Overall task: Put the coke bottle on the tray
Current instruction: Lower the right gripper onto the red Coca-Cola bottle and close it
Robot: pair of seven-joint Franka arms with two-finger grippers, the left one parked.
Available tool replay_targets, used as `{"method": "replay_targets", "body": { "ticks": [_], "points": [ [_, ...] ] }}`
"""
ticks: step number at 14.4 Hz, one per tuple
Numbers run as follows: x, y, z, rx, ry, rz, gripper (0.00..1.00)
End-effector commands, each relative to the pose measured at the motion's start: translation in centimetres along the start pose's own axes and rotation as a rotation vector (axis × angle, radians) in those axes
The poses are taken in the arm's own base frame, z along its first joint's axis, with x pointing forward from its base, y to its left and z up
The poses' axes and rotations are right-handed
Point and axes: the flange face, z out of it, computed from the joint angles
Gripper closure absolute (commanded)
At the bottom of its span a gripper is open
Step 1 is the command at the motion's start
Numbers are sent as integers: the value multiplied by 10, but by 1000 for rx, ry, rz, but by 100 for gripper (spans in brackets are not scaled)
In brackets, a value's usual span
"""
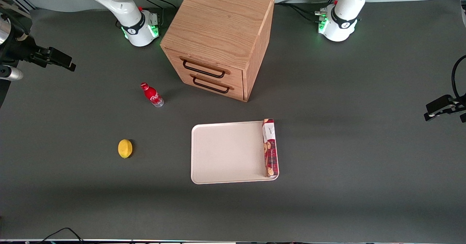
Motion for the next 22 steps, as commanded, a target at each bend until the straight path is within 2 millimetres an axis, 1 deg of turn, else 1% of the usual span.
{"method": "replay_targets", "body": {
  "ticks": [1, 3, 4, 6, 7, 8, 9, 10, 11, 12, 13, 14, 15, 17, 18, 20, 22],
  "points": [
    [1, -2, -6, -19, -13, 0, 0],
    [-1, -4, -3, -56, -31, -12, 0],
    [-5, -9, 0, -63, -55, -28, 0],
    [-19, -42, 6, -82, -92, -79, 0],
    [-26, -64, 10, -92, -99, -117, 0],
    [-26, -80, 22, -101, -106, -128, 0],
    [-22, -87, 42, -94, -108, -121, 0],
    [-20, -95, 68, -78, -122, -122, 0],
    [-18, -100, 99, -71, -135, -93, 0],
    [-20, -107, 131, -78, -129, -75, 0],
    [-24, -113, 168, -86, -125, -64, 0],
    [-27, -109, 199, -88, -116, -46, 0],
    [-32, -105, 224, -90, -110, -41, 0],
    [-45, -109, 261, -99, -93, -22, 0],
    [-49, -110, 275, -94, -78, -25, 0],
    [-50, -105, 296, -85, -61, -19, 0],
    [-59, -102, 316, -87, -53, 0, 0]
  ]
}}
